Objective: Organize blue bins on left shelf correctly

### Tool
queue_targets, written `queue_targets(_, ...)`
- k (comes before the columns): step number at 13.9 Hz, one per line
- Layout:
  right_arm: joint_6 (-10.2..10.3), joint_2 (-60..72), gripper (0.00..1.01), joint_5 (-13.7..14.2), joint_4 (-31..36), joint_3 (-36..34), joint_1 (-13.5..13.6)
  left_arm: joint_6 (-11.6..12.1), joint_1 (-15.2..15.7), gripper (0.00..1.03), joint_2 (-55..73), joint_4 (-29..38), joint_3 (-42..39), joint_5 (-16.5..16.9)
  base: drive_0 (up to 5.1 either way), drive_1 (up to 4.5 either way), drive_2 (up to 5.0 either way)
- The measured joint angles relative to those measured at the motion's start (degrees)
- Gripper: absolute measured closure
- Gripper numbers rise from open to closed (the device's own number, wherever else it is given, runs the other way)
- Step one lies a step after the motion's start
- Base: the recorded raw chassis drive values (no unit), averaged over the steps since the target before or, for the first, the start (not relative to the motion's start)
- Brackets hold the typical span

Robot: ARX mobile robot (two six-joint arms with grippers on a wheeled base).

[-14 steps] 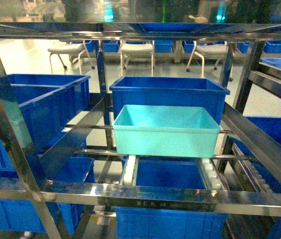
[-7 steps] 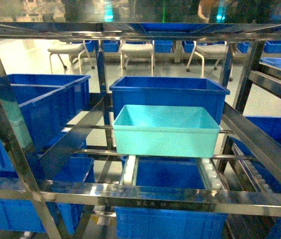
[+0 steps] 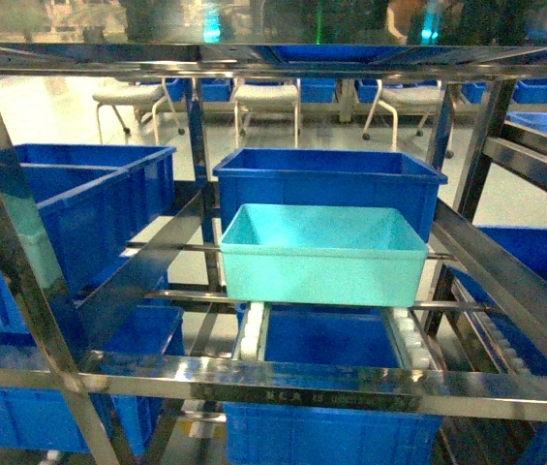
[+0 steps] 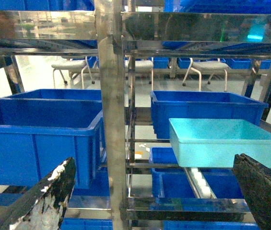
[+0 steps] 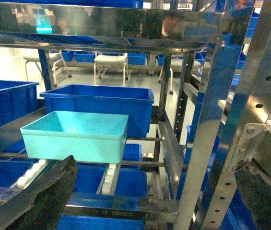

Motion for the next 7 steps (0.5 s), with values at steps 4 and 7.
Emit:
queue_targets(4, 0.0, 0.0, 0.03, 0.0, 0.0, 0.0, 0.0, 0.0, 0.0, 0.05, 0.0, 0.0, 0.0, 0.0, 0.0, 0.0, 0.0)
queue_targets(7, 0.0, 0.0, 0.03, 0.0, 0.0, 0.0, 0.0, 0.0, 0.0, 0.05, 0.0, 0.0, 0.0, 0.0, 0.0, 0.0, 0.0)
